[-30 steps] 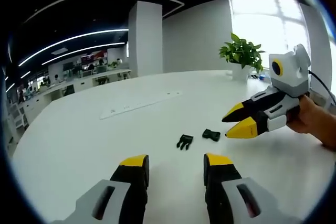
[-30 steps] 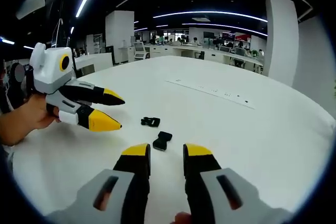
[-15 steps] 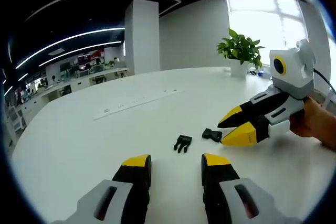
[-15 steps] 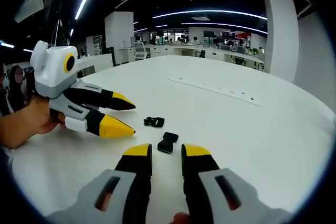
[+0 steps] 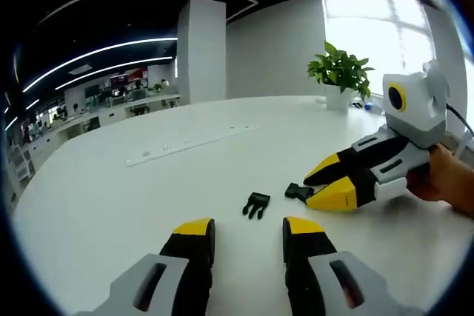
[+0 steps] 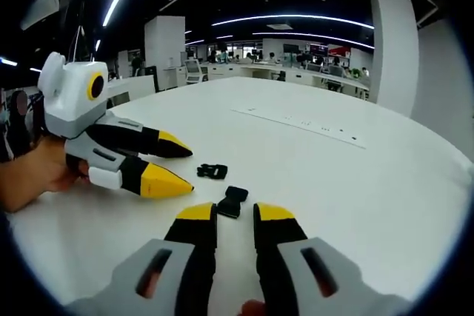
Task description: Snap the two parts of the plastic buckle together until the buckle closes and remains connected.
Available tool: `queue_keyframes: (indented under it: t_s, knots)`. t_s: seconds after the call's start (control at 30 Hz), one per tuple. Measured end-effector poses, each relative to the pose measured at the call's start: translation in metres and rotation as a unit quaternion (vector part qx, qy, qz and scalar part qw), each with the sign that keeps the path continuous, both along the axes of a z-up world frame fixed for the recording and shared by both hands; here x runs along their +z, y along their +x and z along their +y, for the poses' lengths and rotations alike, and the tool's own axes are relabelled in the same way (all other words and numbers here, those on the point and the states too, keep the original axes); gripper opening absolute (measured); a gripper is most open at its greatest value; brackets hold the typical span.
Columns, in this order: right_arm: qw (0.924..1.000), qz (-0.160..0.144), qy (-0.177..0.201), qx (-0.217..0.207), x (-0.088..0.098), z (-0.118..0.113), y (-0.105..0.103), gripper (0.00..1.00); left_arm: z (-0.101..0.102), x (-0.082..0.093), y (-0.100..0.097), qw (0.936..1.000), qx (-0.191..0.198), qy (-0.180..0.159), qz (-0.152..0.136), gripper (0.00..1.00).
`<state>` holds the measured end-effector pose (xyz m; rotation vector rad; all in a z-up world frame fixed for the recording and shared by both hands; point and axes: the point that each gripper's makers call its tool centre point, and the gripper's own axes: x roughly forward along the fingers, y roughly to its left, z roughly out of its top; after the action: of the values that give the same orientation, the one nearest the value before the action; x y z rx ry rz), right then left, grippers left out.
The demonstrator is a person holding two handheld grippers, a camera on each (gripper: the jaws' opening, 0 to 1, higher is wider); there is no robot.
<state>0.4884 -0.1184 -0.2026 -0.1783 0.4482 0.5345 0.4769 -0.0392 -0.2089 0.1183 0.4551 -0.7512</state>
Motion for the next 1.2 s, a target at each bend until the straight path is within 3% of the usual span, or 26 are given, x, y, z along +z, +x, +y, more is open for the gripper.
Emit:
queue_keyframes:
  t_s: [0.37, 0.77, 1.2]
  knots:
    - [1.0, -0.004, -0.005, -0.006, -0.001, 0.002, -0.016, 0.17, 0.002, 0.002, 0.002, 1.0, -0.002, -0.002, -0.004, 0.35]
    - [0.9997, -0.009, 0.002, 0.021, 0.0, 0.014, -0.038, 0.18, -0.009, 0.003, 0.004, 0.9996, -0.026, -0.003, -0.013, 0.3]
    - [0.9993, -0.015, 0.007, 0.035, -0.001, 0.013, -0.031, 0.2, -0.016, 0.002, 0.008, 0.9989, -0.04, -0.003, -0.022, 0.27]
